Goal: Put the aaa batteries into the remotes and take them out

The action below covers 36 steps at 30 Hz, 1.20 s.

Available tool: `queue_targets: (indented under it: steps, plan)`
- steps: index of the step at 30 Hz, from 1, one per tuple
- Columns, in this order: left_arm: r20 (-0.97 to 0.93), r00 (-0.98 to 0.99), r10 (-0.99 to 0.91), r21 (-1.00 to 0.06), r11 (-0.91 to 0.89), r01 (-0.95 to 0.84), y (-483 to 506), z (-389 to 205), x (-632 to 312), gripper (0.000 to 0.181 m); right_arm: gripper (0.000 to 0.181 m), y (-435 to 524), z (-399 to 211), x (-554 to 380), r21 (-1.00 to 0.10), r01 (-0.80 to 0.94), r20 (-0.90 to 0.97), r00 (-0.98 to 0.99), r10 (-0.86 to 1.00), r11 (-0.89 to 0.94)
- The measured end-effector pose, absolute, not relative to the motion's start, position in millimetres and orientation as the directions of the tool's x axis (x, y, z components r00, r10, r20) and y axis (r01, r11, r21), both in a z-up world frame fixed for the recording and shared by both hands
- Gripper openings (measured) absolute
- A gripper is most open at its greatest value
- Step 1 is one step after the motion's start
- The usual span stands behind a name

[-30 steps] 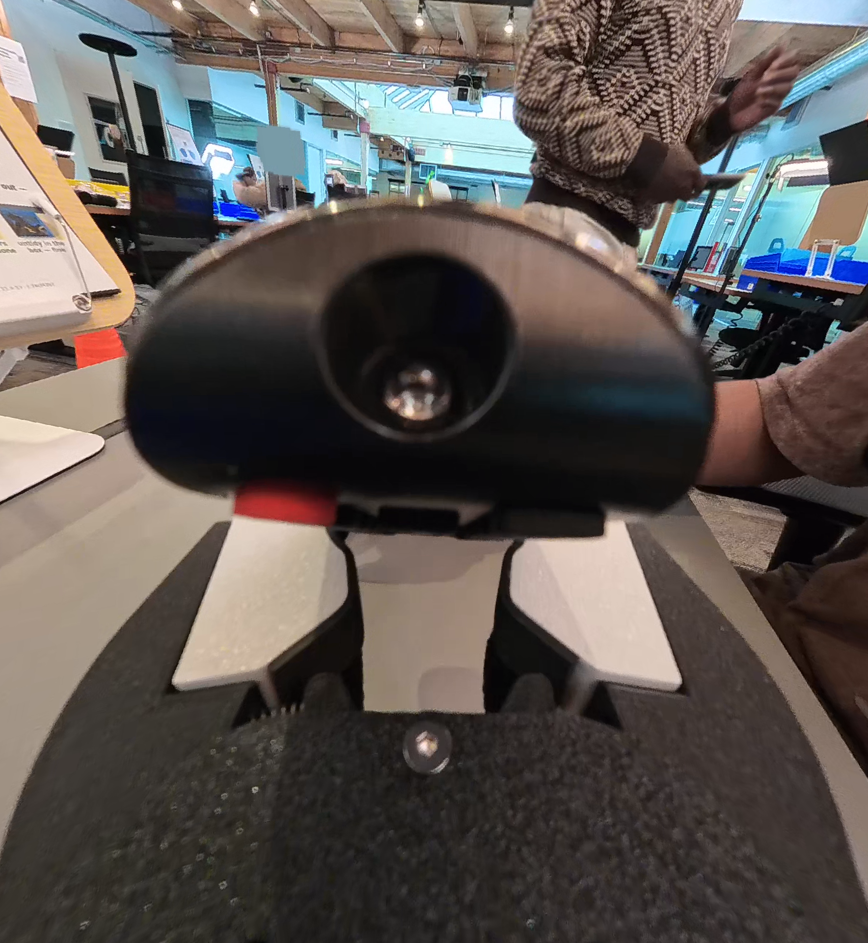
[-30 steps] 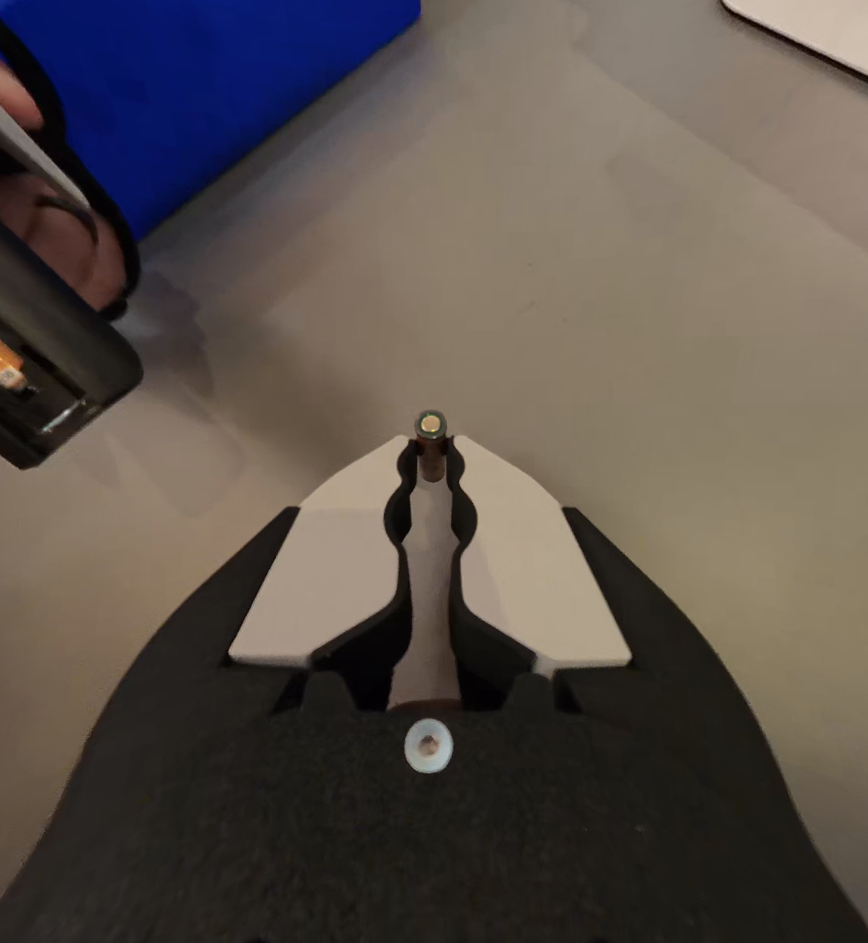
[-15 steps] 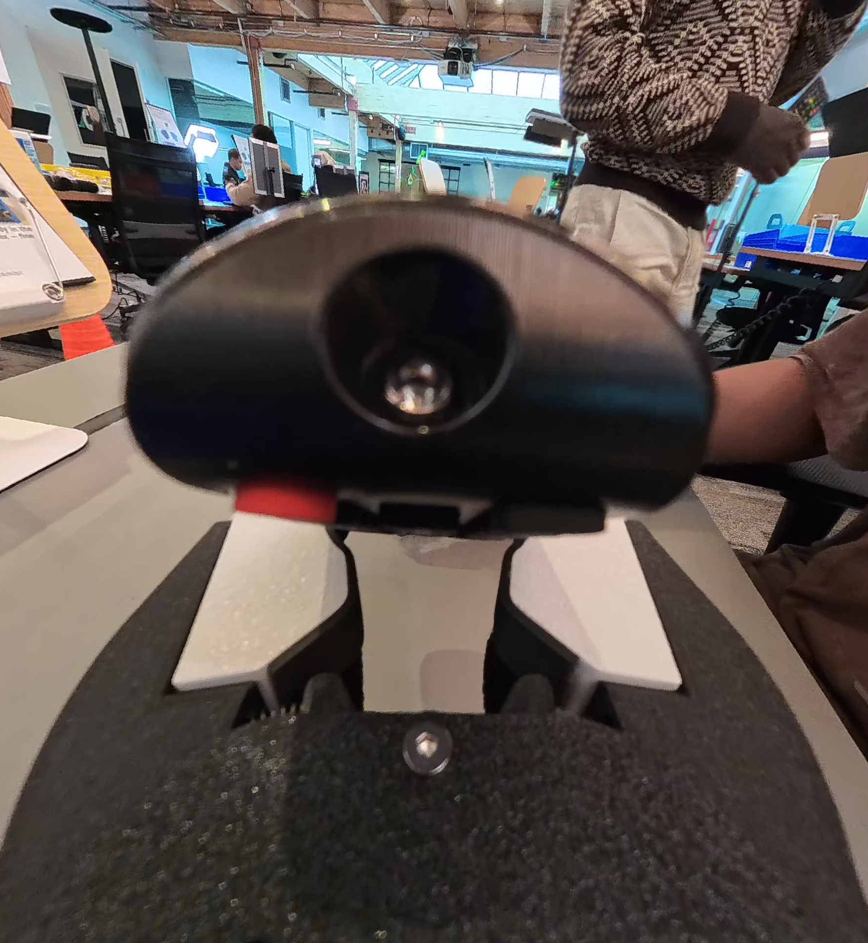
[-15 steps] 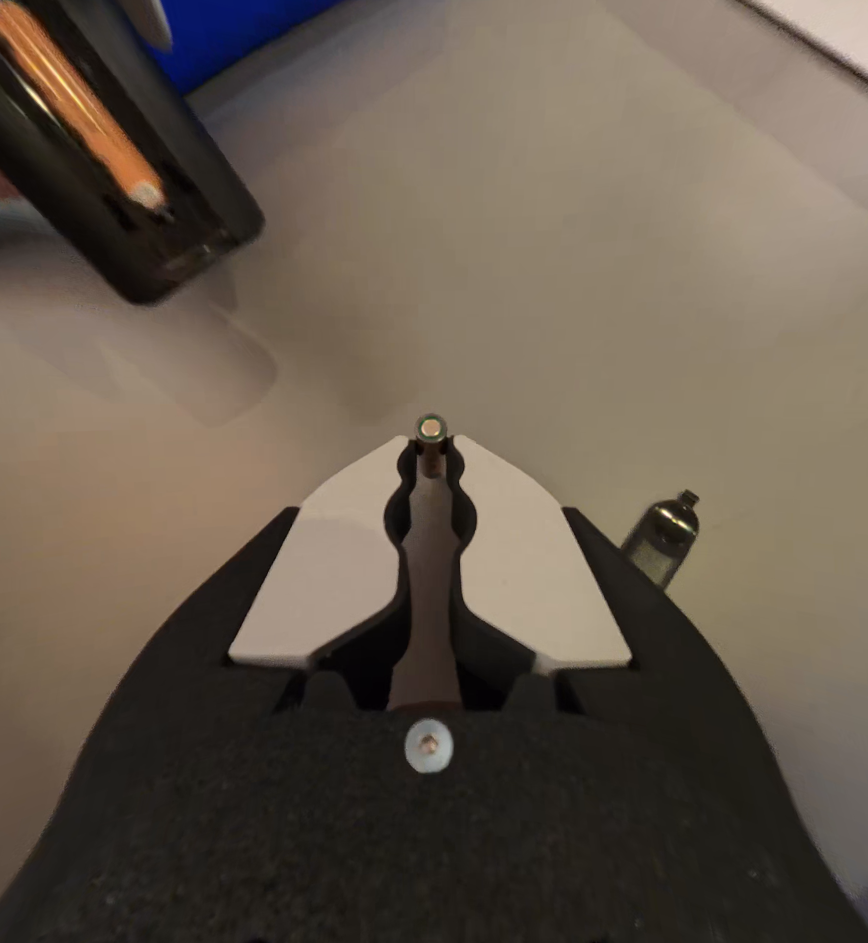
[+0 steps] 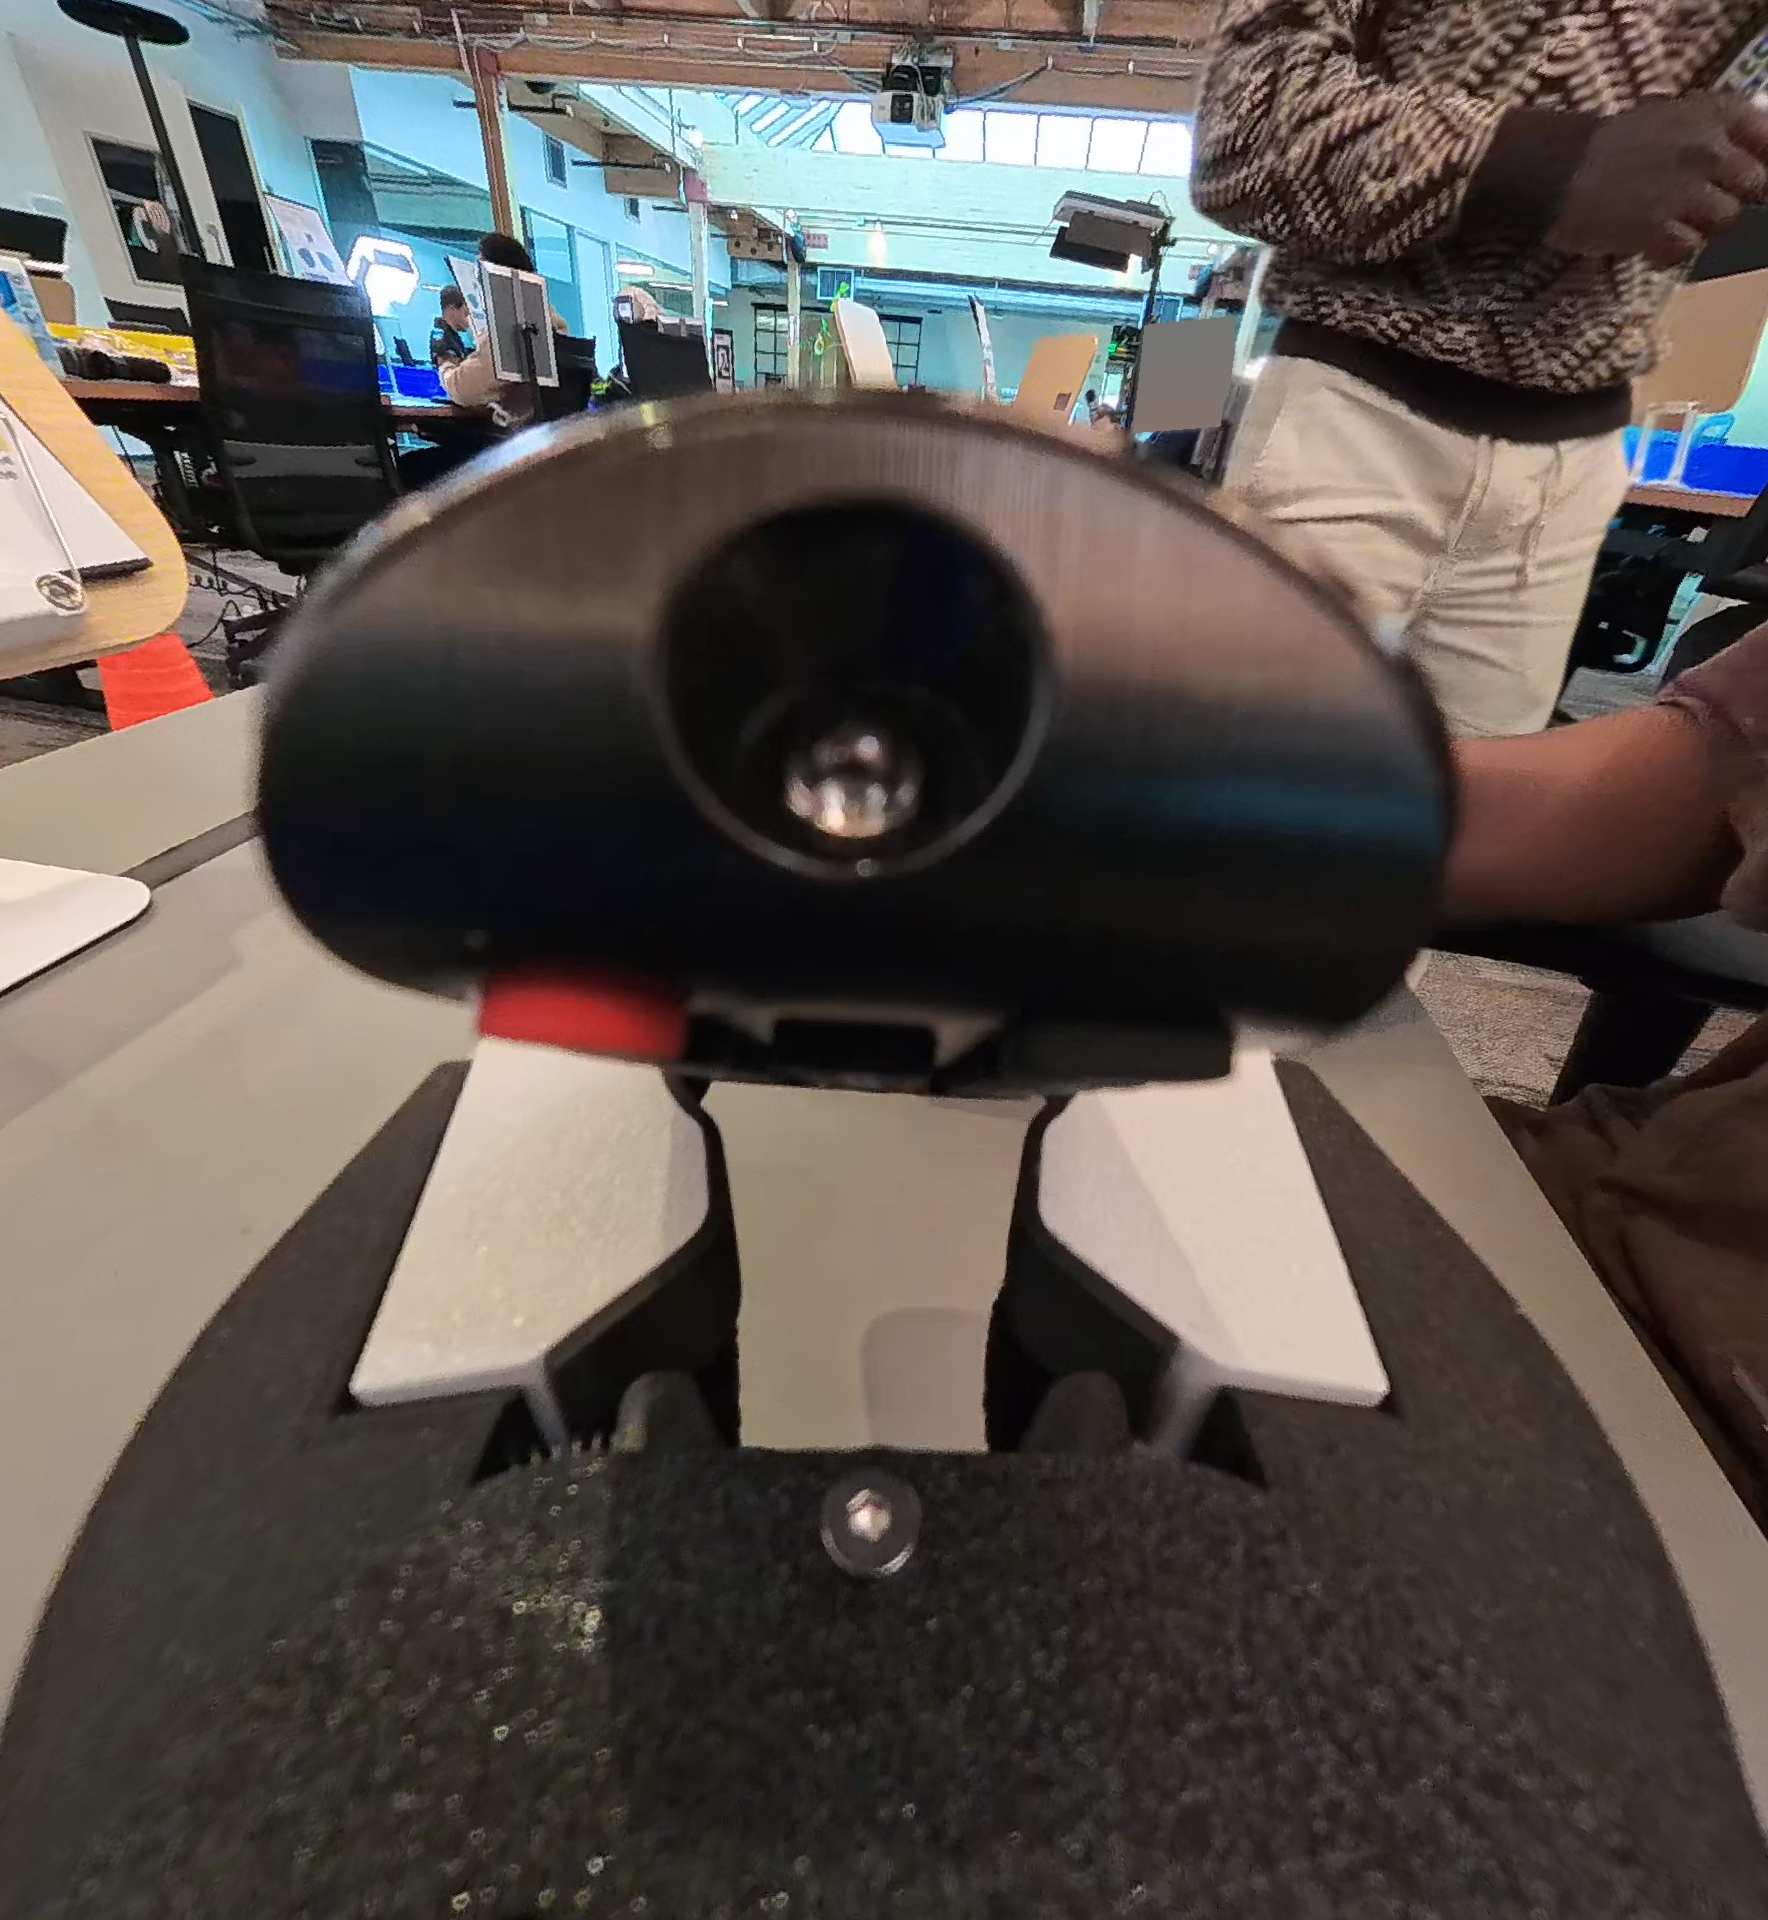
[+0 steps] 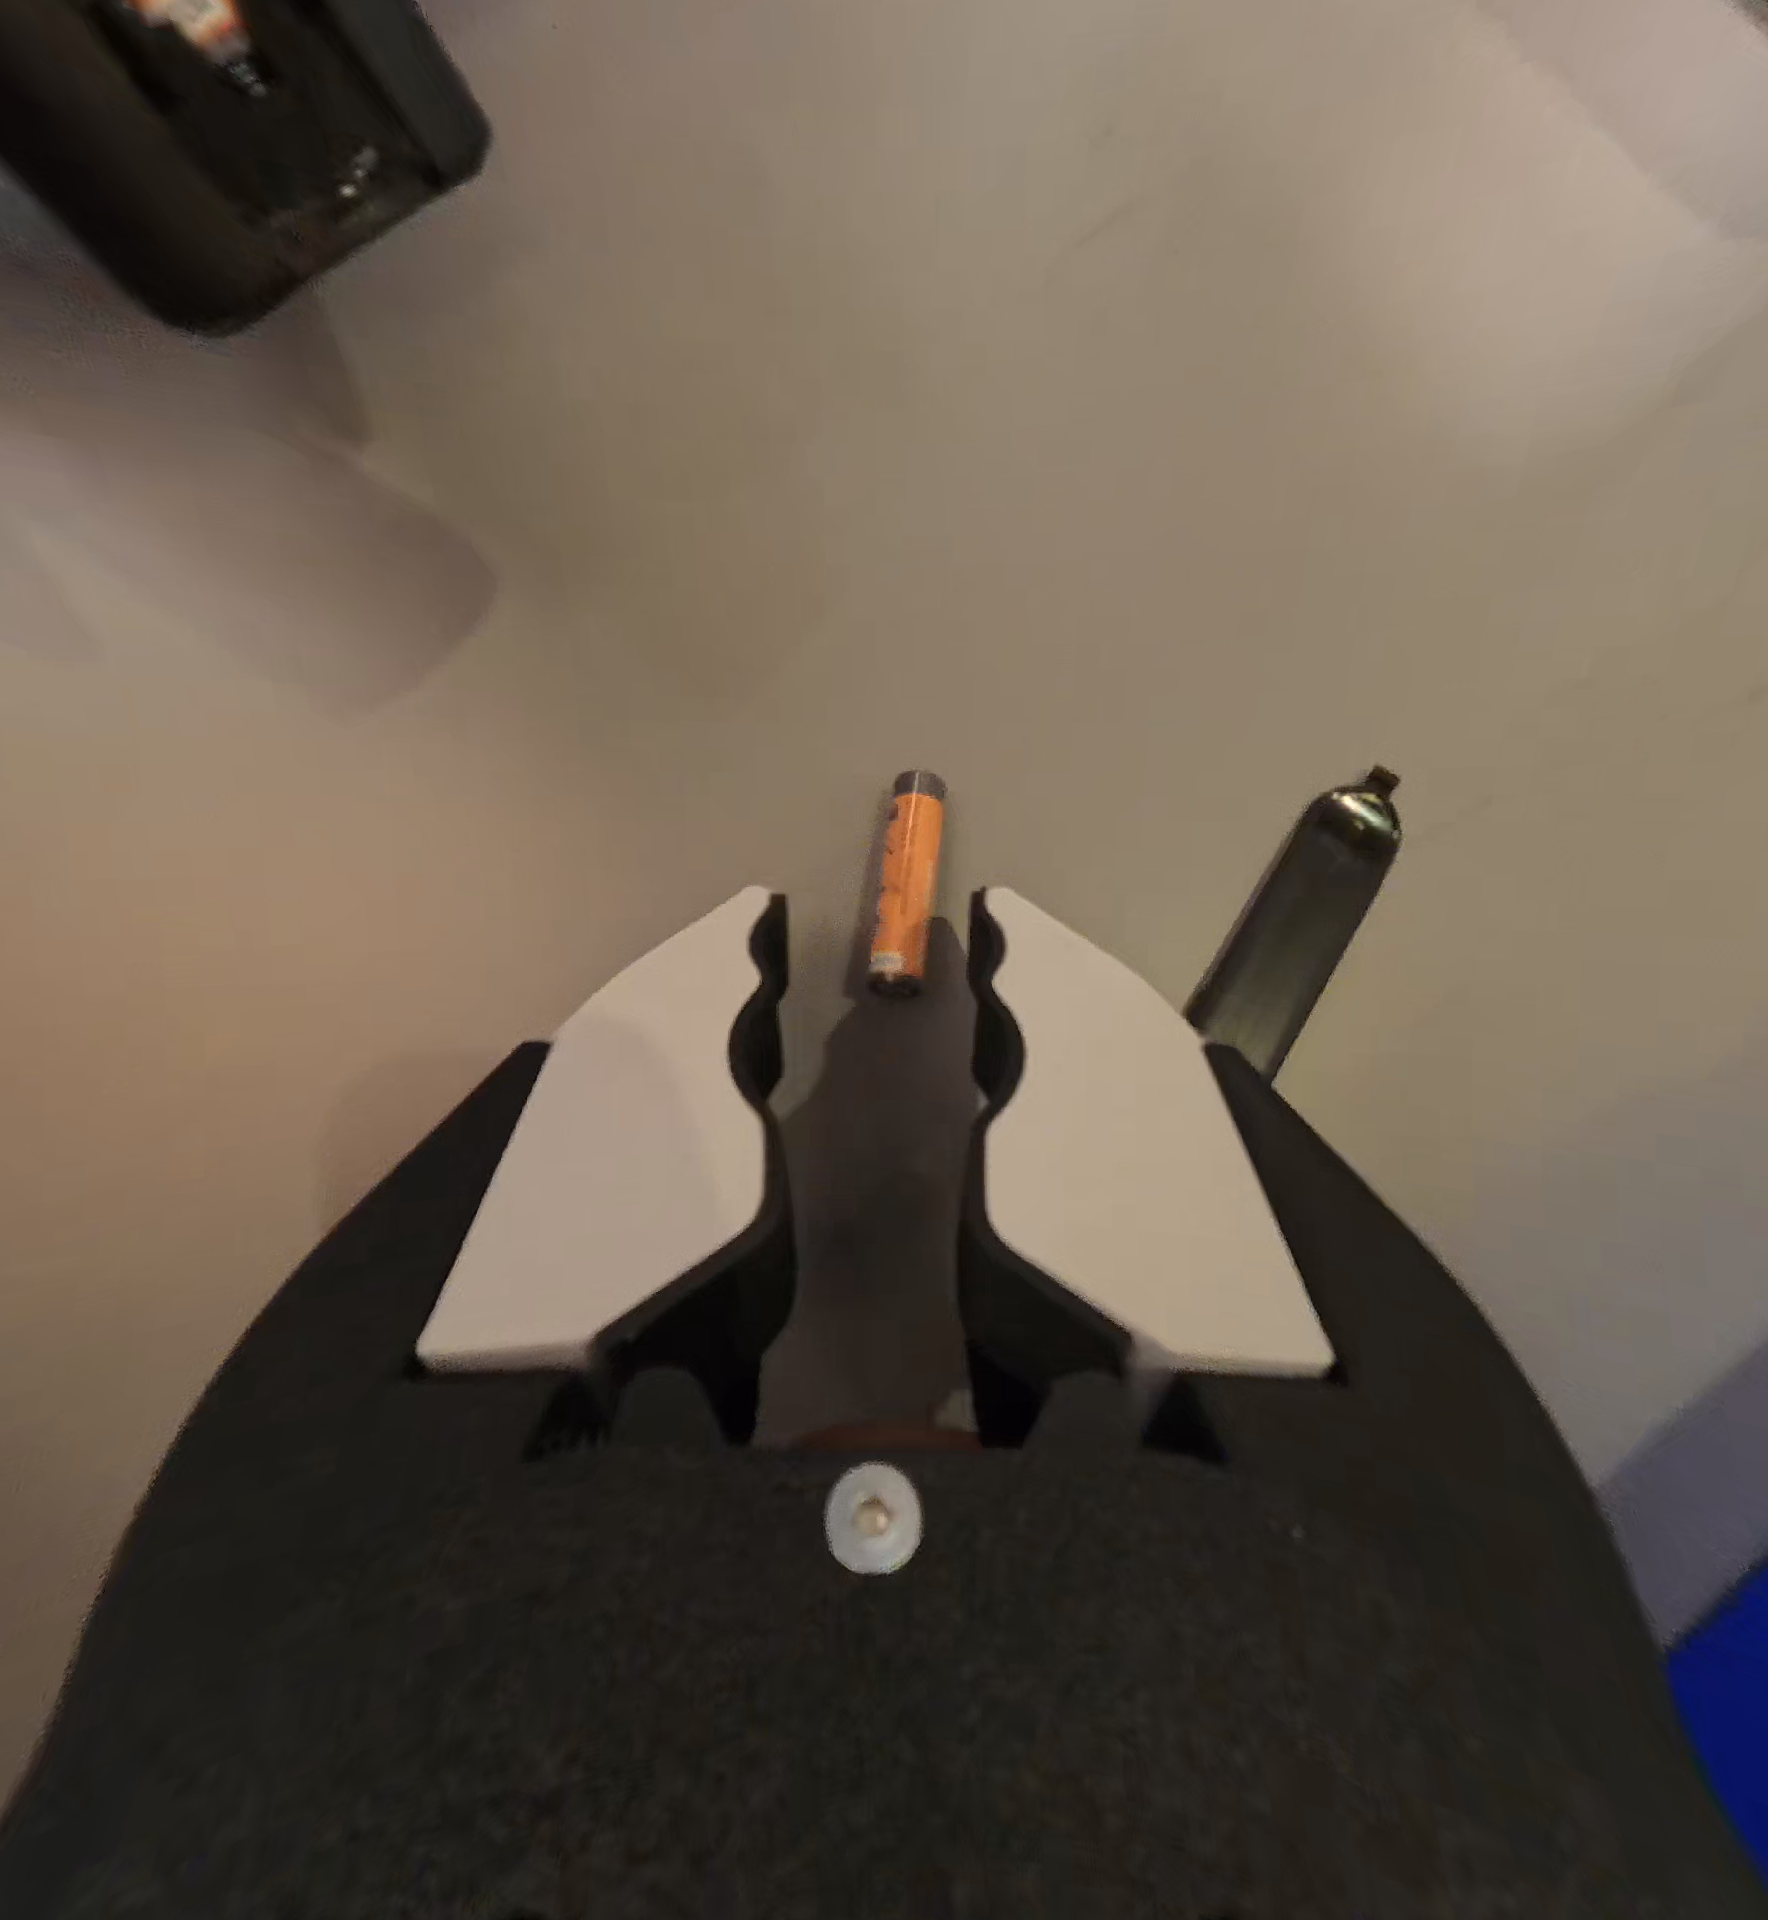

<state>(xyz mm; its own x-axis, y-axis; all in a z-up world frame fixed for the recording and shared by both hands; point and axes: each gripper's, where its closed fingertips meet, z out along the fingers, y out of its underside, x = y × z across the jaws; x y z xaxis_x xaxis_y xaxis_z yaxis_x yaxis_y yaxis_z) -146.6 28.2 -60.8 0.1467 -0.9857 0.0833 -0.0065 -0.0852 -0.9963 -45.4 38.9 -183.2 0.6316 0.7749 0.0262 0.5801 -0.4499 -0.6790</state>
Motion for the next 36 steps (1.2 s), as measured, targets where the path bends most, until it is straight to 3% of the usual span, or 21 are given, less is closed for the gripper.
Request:
queue_targets:
  steps: [4,7,14,19,21,23,25,28,32,36]
  plan:
    - [0.085,0.145,-0.986,-0.996,-0.086,-0.004,28,-60,-147,0.061,0.034,34,-174,-29,-0.603,0.632,0.097,0.665,0.741,-0.488]
    - [0.084,0.140,-0.987,-0.996,-0.086,-0.005,27,-60,-146,0.061,0.028,35,-174,-34,-0.529,0.640,0.011,0.661,0.750,-0.557]
    - [0.077,0.106,-0.991,-0.997,-0.079,-0.014,19,-59,-143,0.061,0.026,49,-197,-29,-0.215,0.784,0.013,0.598,0.801,-0.582]
    - [0.080,0.089,-0.993,-0.997,-0.082,-0.016,16,-60,-142,0.061,0.010,54,-198,-30,-0.138,0.842,-0.002,0.526,0.850,-0.522]
    - [0.082,0.084,-0.993,-0.996,-0.083,-0.009,15,-59,-142,0.061,0.010,64,-187,-37,-0.233,0.831,0.015,0.522,0.853,-0.505]
    - [0.095,0.079,-0.992,-0.995,-0.094,0.014,16,-57,-142,0.061,0.010,67,-160,-56,-0.405,0.770,-0.053,0.518,0.854,-0.493]
    - [0.120,0.067,-0.990,-0.992,-0.117,0.047,16,-54,-143,0.060,0.010,64,-118,-82,-0.597,0.666,-0.138,0.463,0.875,-0.447]
    - [0.156,0.045,-0.987,-0.984,-0.151,0.092,17,-48,-144,0.060,0.010,48,-51,-118,-0.800,0.461,-0.261,0.308,0.915,-0.384]
    - [0.158,0.032,-0.987,-0.982,-0.154,0.108,16,-46,-144,0.060,0.010,24,-14,-156,-0.860,0.371,-0.342,0.090,0.935,-0.350]
    - [0.161,0.023,-0.987,-0.980,-0.157,0.124,14,-44,-143,0.060,0.010,22,-21,-177,-0.856,0.411,-0.325,0.044,0.945,-0.314]
